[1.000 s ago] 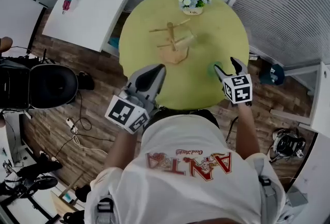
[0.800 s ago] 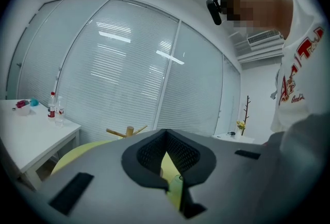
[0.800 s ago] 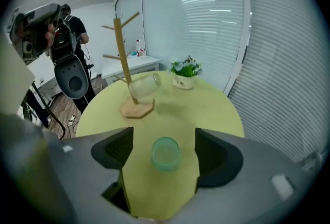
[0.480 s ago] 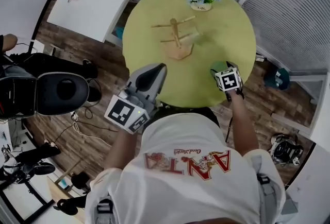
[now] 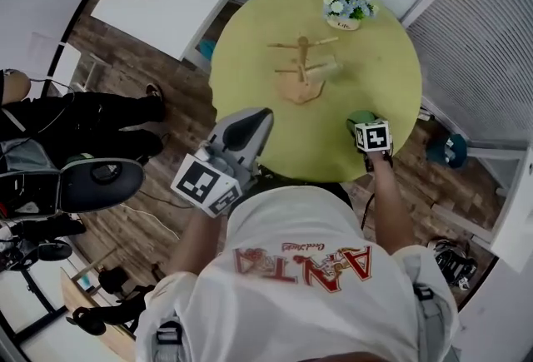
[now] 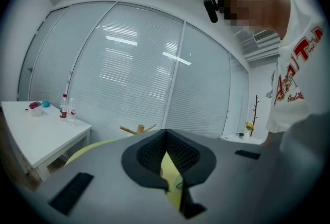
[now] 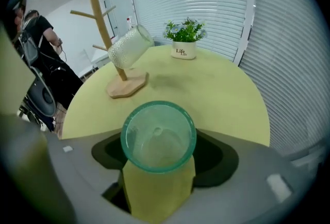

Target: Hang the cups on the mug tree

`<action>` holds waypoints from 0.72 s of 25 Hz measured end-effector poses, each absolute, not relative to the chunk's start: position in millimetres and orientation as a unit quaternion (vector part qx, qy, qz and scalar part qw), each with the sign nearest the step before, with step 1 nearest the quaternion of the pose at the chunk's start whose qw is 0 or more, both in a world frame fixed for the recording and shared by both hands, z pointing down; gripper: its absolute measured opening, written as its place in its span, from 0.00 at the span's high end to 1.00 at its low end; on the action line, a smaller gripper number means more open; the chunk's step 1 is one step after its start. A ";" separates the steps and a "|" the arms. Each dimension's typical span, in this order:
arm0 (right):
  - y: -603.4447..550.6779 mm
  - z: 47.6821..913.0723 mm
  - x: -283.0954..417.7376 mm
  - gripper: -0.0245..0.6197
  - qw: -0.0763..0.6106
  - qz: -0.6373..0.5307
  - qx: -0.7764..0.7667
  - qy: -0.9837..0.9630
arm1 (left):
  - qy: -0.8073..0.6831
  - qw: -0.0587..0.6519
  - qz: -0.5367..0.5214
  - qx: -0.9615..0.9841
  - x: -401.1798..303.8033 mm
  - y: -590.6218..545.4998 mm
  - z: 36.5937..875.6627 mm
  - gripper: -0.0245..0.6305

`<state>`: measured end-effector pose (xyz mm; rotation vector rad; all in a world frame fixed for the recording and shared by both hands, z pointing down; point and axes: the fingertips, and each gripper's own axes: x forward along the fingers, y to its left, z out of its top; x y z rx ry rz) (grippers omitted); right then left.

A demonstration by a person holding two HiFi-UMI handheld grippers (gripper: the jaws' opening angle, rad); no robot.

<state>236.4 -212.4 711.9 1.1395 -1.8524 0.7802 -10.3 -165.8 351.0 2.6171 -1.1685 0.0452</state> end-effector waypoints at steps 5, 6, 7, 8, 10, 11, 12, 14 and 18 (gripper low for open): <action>-226.5 660.9 231.2 0.44 0.292 0.348 0.460 -0.763 | -0.408 0.139 0.006 0.902 -16.8 -168.0 350.5 0.95; -231.8 643.8 231.2 0.44 0.261 0.358 0.464 -0.768 | -0.409 0.140 0.004 0.902 -17.9 -168.6 350.3 0.95; -237.5 625.2 230.9 0.44 0.227 0.367 0.465 -0.773 | -0.409 0.140 0.002 0.902 -18.7 -169.1 350.1 0.95; -243.7 605.5 230.3 0.44 0.193 0.375 0.464 -0.779 | -0.408 0.140 0.001 0.902 -19.3 -169.7 350.0 0.95; -256.6 564.3 229.2 0.44 0.127 0.386 0.457 -0.791 | -0.406 0.141 -0.002 0.903 -19.6 -170.7 350.0 0.95; -262.8 543.6 228.4 0.44 0.096 0.391 0.451 -0.796 | -0.405 0.142 -0.004 0.903 -19.3 -171.0 349.9 0.95; -269.0 523.1 227.0 0.44 0.067 0.397 0.442 -0.801 | -0.404 0.142 -0.005 0.904 -19.1 -171.2 349.7 0.95; -281.6 484.3 221.3 0.44 0.018 0.403 0.419 -0.813 | -0.402 0.144 -0.009 0.904 -18.6 -171.6 349.4 0.95; -307.1 427.2 203.5 0.44 -0.025 0.376 0.371 -0.849 | -0.402 0.150 -0.013 0.903 -19.2 -172.2 353.5 0.95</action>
